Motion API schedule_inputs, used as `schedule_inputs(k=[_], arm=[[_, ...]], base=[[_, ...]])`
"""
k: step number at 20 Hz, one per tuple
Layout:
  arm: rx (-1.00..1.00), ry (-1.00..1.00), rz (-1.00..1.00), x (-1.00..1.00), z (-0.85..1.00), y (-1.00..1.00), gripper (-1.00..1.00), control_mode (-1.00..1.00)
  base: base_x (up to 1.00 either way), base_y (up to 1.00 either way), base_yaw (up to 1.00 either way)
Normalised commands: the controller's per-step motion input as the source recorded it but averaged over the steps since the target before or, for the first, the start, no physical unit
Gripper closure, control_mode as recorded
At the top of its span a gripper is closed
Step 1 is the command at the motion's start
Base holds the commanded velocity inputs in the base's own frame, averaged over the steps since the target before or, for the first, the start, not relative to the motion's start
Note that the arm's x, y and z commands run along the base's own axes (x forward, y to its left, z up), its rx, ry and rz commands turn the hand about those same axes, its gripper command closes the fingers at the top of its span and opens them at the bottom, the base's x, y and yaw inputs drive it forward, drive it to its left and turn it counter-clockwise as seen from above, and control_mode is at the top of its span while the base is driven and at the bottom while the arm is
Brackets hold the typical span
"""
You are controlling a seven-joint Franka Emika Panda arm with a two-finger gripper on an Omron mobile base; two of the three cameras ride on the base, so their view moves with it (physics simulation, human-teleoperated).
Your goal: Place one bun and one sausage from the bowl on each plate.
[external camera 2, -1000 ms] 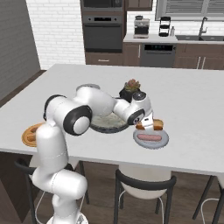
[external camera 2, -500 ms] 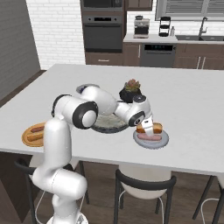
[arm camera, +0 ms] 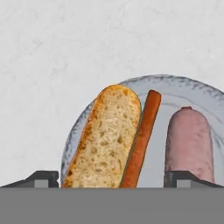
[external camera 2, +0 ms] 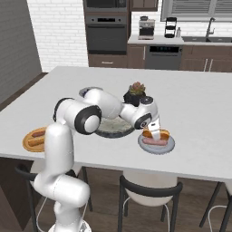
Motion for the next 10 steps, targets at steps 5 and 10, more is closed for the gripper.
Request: schedule_inputs(k=[5,10], arm=[[0.0,-0.26,0.0,-0.74,0.69,0.01,-1.0,-1.0],[-0.03,-0.6,0.0,-1.0,0.94,0.17,-1.0,-1.0]], base=[[0.0,0.0,0.0],[0.0,0.0,0.0]])
